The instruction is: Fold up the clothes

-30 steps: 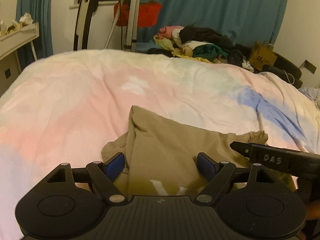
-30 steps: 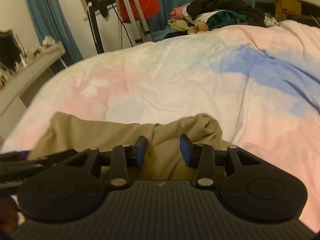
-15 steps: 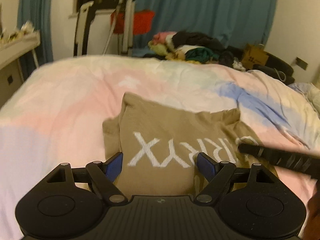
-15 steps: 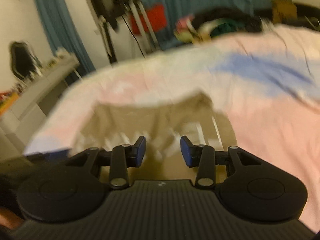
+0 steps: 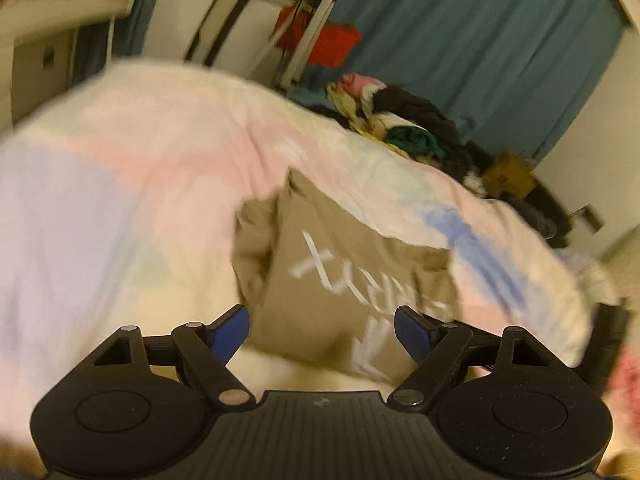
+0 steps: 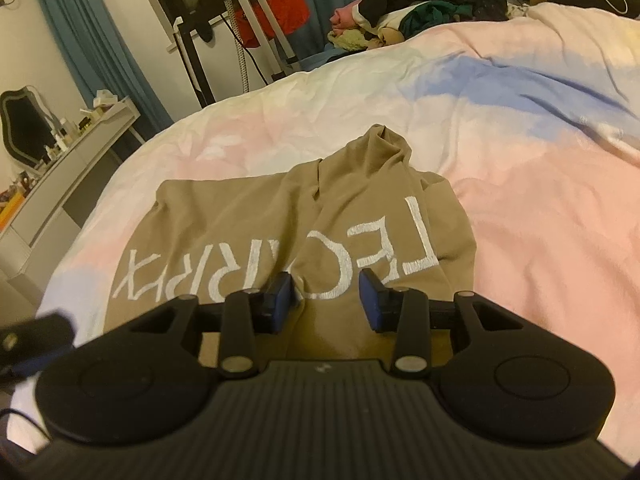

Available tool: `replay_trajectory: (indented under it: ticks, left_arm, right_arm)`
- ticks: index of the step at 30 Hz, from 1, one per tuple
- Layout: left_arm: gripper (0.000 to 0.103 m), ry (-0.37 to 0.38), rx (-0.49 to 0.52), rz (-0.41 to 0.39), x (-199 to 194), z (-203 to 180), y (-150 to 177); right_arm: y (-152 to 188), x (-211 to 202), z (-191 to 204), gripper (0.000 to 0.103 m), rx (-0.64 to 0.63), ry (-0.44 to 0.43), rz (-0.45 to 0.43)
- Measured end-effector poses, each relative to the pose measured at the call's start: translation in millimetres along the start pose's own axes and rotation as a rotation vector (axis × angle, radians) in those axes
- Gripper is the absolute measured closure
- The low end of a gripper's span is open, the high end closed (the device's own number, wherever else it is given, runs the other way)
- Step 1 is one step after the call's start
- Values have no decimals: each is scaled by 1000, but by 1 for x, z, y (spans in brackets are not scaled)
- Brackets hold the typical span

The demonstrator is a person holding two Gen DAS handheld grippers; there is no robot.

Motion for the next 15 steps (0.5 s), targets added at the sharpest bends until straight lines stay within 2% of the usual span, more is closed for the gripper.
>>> replay_trajectory:
  ticks: [5,9,12,15]
  left_arm:
    - [21,-1,-77,95,24,9,14]
    - [22,-1,-215,180,64,23,17]
    - [22,21,-344,201,86,35,11]
    - [22,43,-395,185,94,38,6]
  right_arm:
    - [-1,1,-1,64,31,-4,2]
    - [-1,0,-1,64,35,-1,0]
    - [-1,0,-1,64,37,-1,-3]
    - [-1,-1,-3,64,48,-4,-5]
Point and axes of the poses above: each gripper's, at about its wrist camera, not at the fingertips, and x roughly the way its jaws point, z to its left, y to its underside, the point moved 7 cm from there along x, roughly the way its jaws point, and after that the axes turned 13 degrees about -x, right-handed, at the moved point
